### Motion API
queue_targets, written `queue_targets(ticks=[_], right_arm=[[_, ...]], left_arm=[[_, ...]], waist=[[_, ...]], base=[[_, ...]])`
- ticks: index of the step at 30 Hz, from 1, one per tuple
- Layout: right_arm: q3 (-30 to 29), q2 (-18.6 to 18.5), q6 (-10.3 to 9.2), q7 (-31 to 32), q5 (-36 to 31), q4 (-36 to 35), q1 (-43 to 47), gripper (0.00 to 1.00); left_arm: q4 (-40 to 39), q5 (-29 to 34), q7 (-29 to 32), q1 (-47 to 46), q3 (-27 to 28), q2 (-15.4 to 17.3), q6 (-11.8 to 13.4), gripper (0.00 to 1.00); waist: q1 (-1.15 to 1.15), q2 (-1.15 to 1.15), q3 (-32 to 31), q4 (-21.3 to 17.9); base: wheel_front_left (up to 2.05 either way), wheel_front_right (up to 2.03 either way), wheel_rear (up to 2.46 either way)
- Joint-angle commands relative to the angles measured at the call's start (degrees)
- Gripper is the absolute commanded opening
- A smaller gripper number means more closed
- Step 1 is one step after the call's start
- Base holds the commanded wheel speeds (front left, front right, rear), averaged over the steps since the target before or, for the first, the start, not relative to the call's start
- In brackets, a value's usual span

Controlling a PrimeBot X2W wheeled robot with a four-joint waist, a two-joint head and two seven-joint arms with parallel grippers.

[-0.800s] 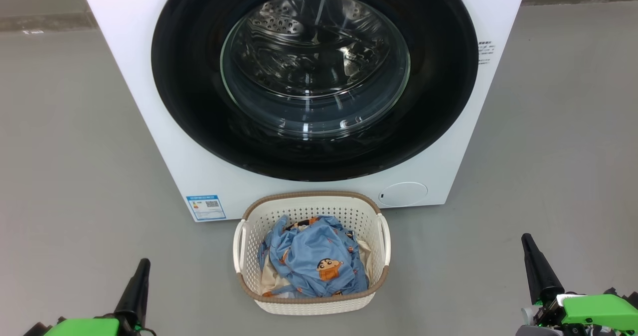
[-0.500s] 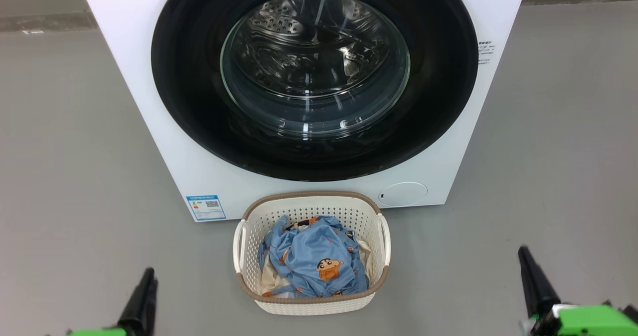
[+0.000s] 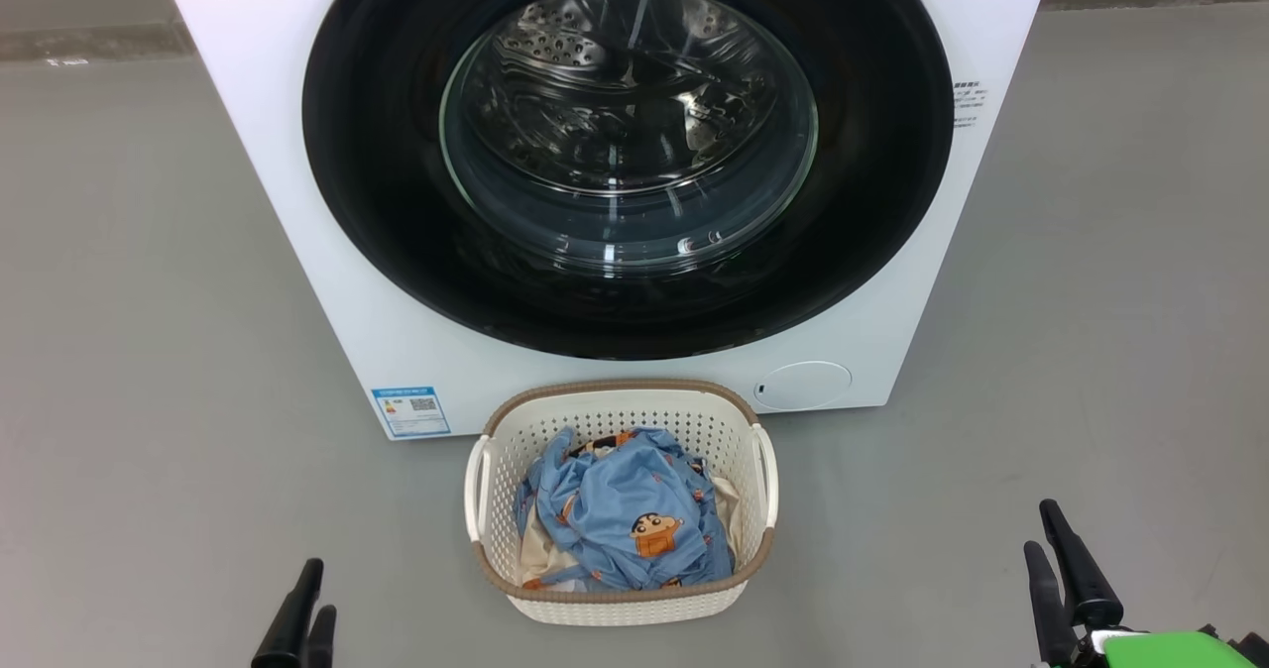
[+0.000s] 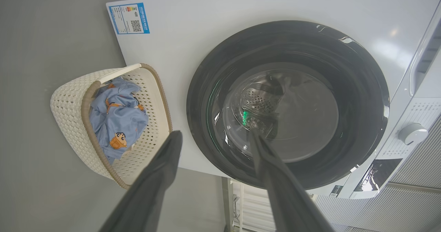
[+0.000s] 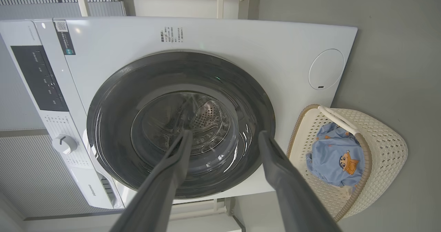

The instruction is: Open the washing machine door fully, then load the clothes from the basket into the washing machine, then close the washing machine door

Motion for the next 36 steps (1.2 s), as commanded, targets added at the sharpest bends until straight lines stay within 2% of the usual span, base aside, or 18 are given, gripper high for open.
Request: queue_targets(ticks=[1,15,36], right_arm=[[0.5,-0.4,0.01,-0.7,-1.8,-2.0,-0.9,1.00],[2.0,-1.0,0.02,-2.8,-11.6,-4.8,-0.7,1.00],[4.4,-2.9,0.04,-6.5,-33.0,-7.4,-0.7,1.00]], left_arm=[[-1.9,1.6,-0.6,-1.1,0.1,0.8,-0.2,1.00],[-3.1,9.8,-2.8,-0.8,-0.4,1.0,-0.3,1.00],[-5.4,30.1,-6.5,-0.3,-0.3,1.3,-0.4,1.00]], waist=[[-0.01,0.00,0.0,0.0],[-0.01,0.00,0.1,0.2],[-0.01,0.00,0.6,0.5]], base=[[0.00,0.00,0.00],[0.00,0.00,0.00],[0.00,0.00,0.00]])
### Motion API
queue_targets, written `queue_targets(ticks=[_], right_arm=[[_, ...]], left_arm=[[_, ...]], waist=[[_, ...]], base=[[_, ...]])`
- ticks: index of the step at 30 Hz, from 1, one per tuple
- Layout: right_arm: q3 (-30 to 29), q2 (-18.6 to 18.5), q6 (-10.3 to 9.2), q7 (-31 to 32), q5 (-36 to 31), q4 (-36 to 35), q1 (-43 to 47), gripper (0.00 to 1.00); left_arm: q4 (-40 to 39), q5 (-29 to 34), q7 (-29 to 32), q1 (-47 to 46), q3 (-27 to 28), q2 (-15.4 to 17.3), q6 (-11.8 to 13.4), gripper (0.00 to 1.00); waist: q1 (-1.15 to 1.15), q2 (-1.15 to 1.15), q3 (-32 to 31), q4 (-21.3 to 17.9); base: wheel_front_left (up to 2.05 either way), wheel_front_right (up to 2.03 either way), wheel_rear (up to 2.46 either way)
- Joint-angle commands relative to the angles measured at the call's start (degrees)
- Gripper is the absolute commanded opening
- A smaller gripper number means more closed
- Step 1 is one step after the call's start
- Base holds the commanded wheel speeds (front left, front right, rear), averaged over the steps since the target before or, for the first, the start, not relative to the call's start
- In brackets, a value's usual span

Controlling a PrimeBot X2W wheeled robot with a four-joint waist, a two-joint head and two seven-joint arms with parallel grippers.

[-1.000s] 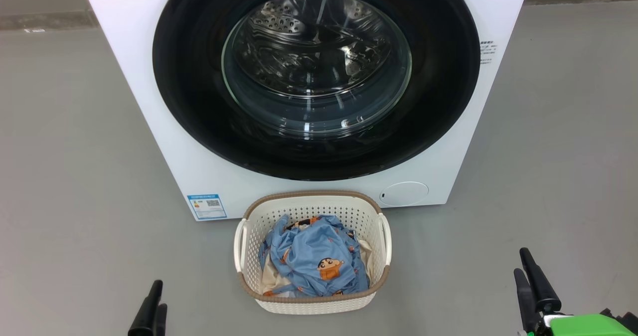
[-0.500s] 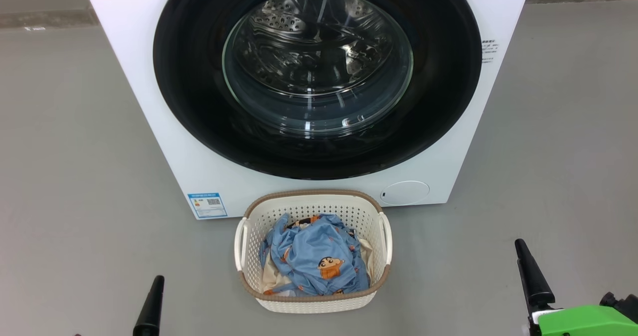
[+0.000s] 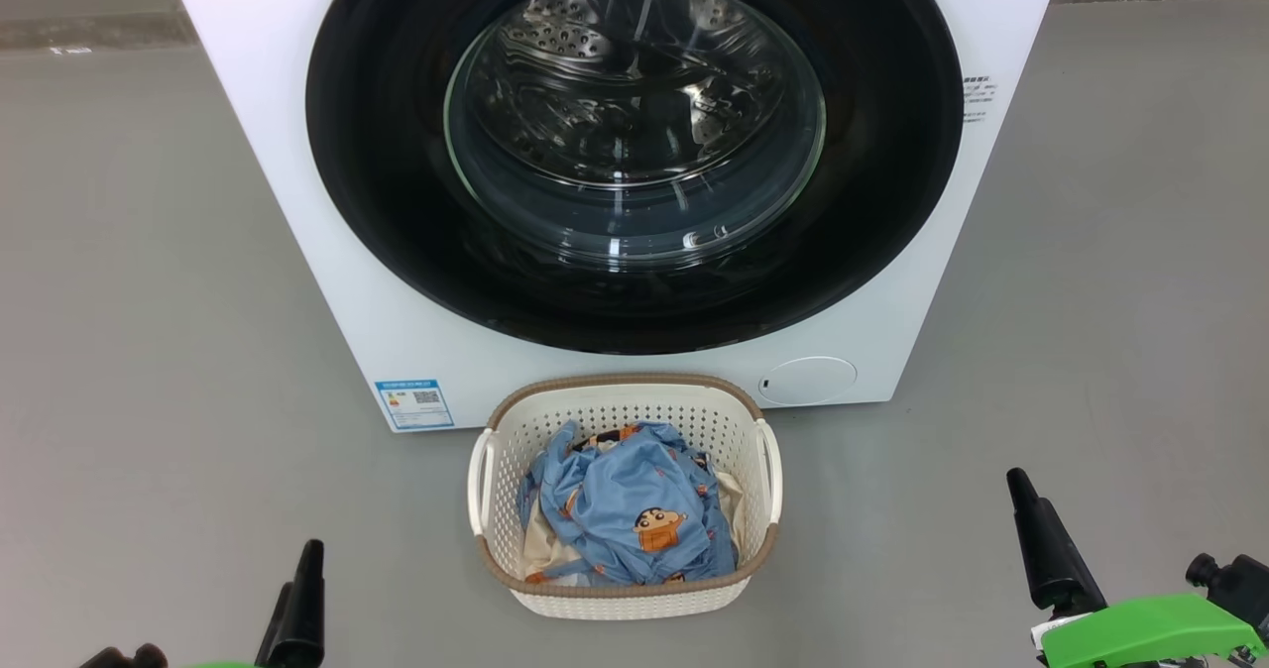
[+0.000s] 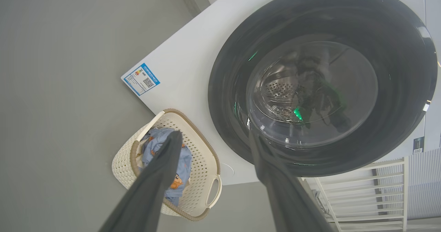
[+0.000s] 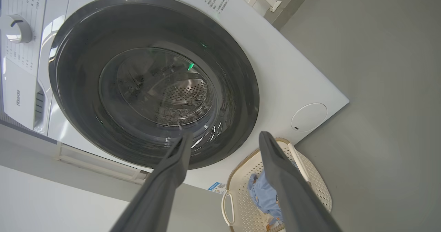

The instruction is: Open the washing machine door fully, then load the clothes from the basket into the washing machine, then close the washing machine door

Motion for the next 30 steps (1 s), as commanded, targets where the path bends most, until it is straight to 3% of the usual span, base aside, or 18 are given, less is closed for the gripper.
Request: queue_targets(ticks=[1,30], right_arm=[[0.9,-0.8,0.04,-0.6,-2.3,-1.8,-0.7,1.00],[1.2,-1.7,0.06,-5.3,-25.5,-1.3,0.6,1.00]], left_arm=[[-1.9,2.1,-0.7,-0.5,0.8,0.9,-0.3,1.00],[-3.4,21.9,-5.4,1.2,1.2,1.3,-0.4,1.00]], waist=[[-0.01,0.00,0.0,0.0],[-0.01,0.00,0.1,0.0]], base=[[0.00,0.00,0.00],[0.00,0.00,0.00]])
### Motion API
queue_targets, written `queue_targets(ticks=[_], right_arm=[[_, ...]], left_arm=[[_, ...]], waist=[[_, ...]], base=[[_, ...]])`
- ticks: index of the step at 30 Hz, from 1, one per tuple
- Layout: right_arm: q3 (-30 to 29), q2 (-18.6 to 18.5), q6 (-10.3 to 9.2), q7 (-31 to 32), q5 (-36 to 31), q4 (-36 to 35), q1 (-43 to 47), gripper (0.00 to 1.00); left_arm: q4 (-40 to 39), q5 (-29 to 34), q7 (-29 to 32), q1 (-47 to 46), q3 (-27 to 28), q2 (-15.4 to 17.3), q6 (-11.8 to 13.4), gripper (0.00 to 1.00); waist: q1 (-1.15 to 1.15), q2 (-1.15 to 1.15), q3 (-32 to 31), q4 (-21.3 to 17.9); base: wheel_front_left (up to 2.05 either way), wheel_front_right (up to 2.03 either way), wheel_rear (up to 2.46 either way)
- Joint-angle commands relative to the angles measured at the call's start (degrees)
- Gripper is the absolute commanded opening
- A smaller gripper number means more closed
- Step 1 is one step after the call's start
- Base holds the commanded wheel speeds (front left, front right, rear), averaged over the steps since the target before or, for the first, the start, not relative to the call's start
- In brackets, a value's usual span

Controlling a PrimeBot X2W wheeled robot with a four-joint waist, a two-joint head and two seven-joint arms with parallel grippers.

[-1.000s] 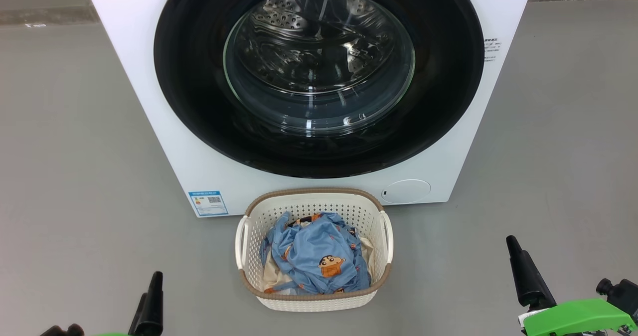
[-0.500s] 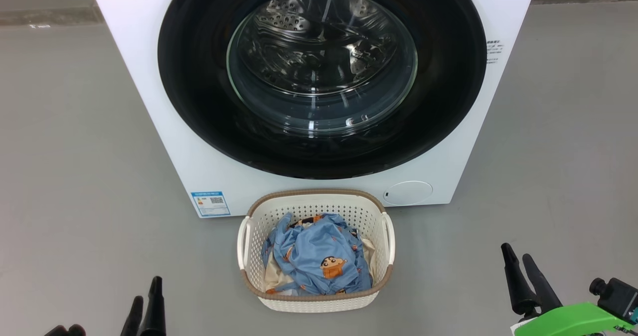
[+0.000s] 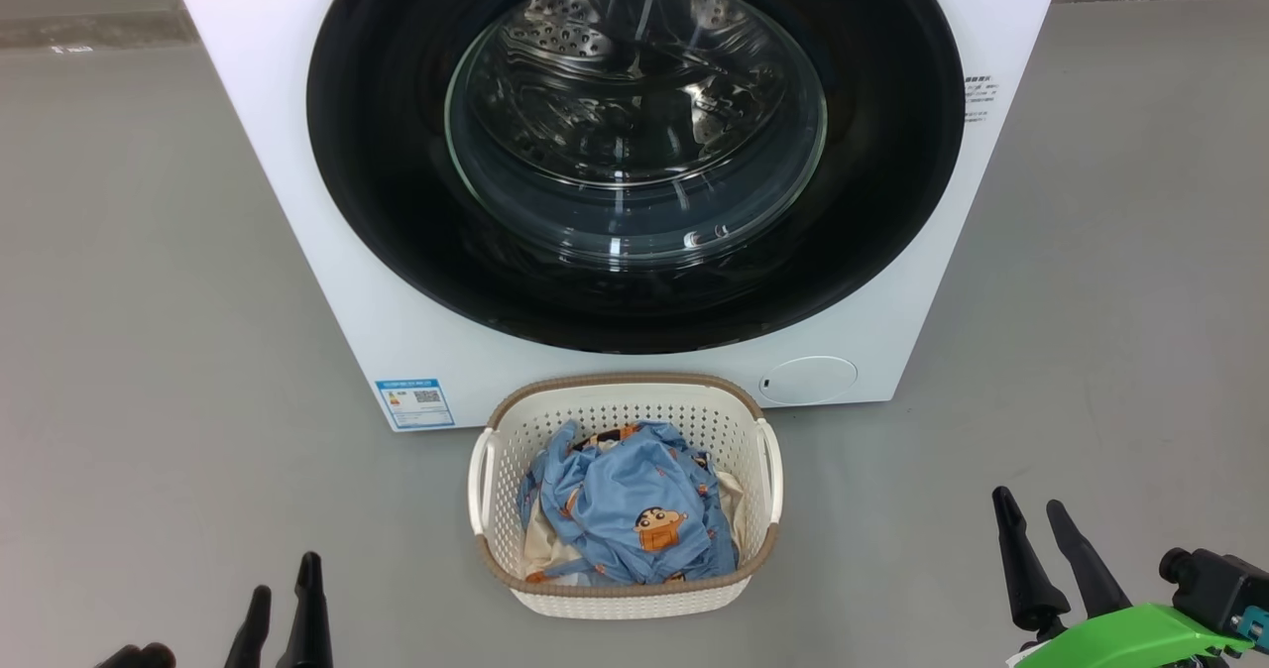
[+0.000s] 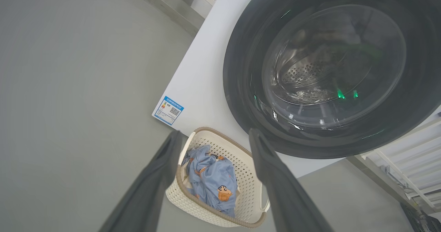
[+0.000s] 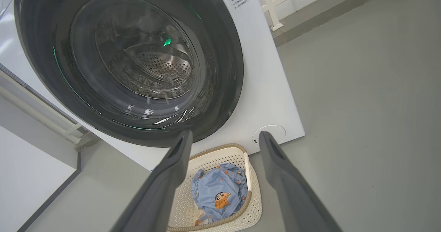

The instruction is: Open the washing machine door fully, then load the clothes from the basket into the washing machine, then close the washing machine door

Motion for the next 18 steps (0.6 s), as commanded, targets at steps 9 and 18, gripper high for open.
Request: queue_targets(ticks=[9,18], right_arm=[[1.5,-1.2,0.07,-2.3,-8.3,-2.5,-0.2,1.00],[2.2,-1.5,0.08,-3.8,-14.9,-3.3,-0.1,1.00]], left_arm=[[-2.4,7.7,-2.2,-0.9,1.2,1.2,-0.4,1.00],[-3.4,13.8,-3.7,-0.8,1.5,1.3,-0.4,1.00]], waist=[[0.00,0.00,0.1,0.0],[0.00,0.00,0.4,0.1]], base=[[0.00,0.00,0.00],[0.00,0.00,0.00]])
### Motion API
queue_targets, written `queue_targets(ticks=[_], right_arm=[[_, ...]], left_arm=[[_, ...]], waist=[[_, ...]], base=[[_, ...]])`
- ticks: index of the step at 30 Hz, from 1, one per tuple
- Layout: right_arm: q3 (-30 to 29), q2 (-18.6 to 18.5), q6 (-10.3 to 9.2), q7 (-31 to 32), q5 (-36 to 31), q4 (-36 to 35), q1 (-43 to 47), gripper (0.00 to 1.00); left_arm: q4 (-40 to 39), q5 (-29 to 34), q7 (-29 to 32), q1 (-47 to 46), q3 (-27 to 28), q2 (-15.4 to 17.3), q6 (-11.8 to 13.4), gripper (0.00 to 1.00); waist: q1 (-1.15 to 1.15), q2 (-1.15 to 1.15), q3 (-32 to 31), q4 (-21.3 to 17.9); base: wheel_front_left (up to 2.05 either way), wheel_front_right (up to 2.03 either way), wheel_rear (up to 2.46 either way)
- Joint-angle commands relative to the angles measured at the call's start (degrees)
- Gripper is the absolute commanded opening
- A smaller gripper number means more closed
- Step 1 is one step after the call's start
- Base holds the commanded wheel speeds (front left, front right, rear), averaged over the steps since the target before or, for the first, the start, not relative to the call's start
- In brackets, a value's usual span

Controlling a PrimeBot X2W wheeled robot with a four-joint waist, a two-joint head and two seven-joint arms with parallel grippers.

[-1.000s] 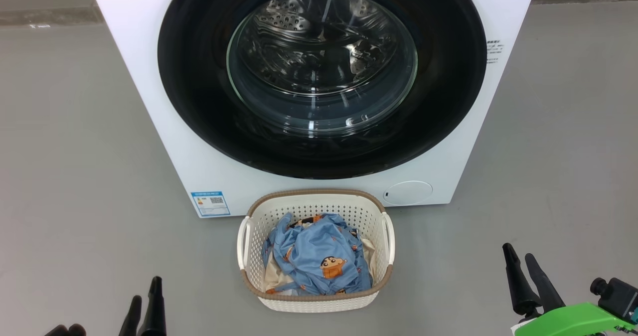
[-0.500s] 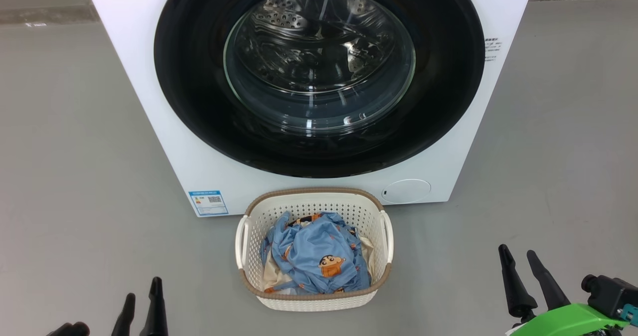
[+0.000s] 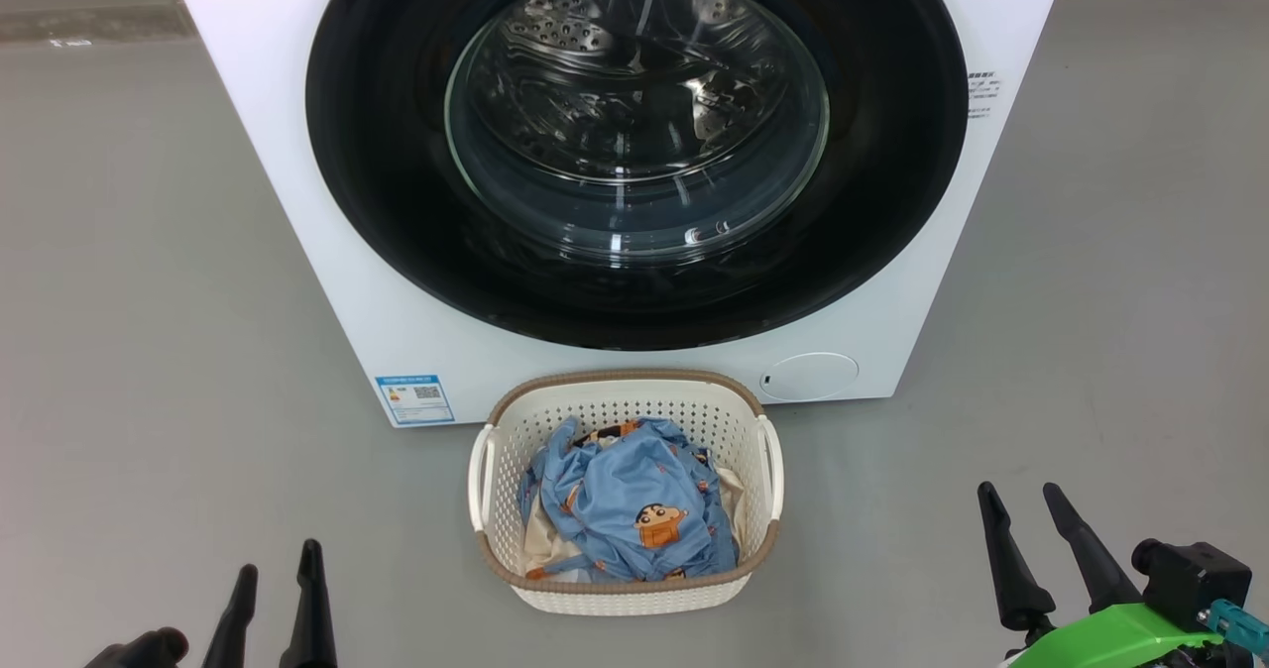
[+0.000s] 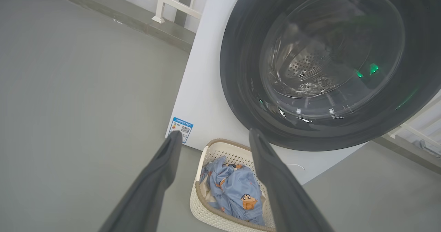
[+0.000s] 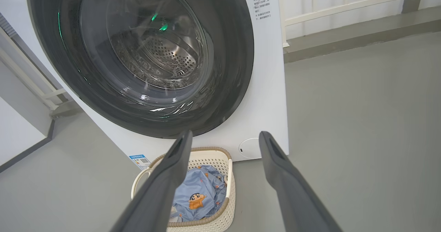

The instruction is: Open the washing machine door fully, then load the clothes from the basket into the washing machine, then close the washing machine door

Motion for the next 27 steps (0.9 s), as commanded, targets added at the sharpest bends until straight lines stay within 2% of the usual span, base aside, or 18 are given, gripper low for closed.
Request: queue_targets(ticks=[1,27], right_arm=[[1.2,-0.9,0.08,-0.9,-2.5,-2.0,-0.1,1.00],[2.9,-1.7,0.10,-5.1,-21.0,-4.8,0.1,1.00]], left_arm=[[-1.9,2.4,-1.0,-0.8,1.5,1.1,-0.4,1.00],[-4.3,19.4,-5.2,-0.3,1.6,1.5,-0.5,1.00]], waist=[[0.00,0.00,0.1,0.0],[0.00,0.00,0.7,-0.1]], base=[[0.00,0.00,0.00],[0.00,0.00,0.00]])
